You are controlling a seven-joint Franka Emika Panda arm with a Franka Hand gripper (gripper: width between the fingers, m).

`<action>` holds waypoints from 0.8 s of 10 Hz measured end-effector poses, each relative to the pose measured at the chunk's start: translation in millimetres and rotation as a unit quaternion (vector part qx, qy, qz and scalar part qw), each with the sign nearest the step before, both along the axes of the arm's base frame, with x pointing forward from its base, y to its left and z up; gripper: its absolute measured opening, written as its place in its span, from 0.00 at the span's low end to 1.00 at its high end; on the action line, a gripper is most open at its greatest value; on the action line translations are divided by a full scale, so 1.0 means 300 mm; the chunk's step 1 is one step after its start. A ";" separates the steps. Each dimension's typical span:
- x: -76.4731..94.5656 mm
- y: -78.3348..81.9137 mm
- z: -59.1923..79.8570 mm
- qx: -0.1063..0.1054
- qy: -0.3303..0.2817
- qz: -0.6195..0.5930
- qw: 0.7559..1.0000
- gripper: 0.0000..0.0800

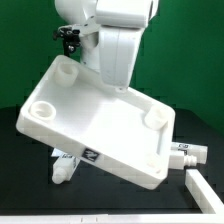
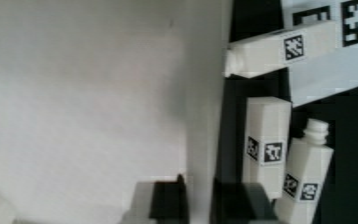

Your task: Assemble desk

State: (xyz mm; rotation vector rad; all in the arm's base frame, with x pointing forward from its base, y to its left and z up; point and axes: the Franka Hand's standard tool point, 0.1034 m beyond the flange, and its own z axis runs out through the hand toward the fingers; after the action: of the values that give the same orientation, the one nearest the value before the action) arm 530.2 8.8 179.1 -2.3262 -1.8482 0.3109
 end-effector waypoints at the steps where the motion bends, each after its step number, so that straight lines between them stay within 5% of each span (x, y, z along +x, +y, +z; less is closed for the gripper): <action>1: -0.028 -0.005 -0.001 0.001 0.012 -0.002 1.000 0.07; 3: -0.025 -0.005 -0.016 0.001 0.014 0.000 1.000 0.07; 4: -0.023 0.001 -0.034 0.017 0.006 0.032 0.999 0.07; 6: -0.005 0.051 -0.092 0.032 0.004 0.060 0.998 0.07; 8: -0.008 0.043 -0.153 0.035 0.014 0.069 0.997 0.07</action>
Offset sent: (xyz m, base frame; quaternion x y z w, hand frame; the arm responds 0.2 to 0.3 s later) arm -0.0044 0.0183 -0.0157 -0.0243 0.0934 -0.1387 0.9856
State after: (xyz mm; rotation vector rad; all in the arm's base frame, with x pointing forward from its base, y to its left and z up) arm 527.9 21.7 133.2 -2.1422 -1.9775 0.2885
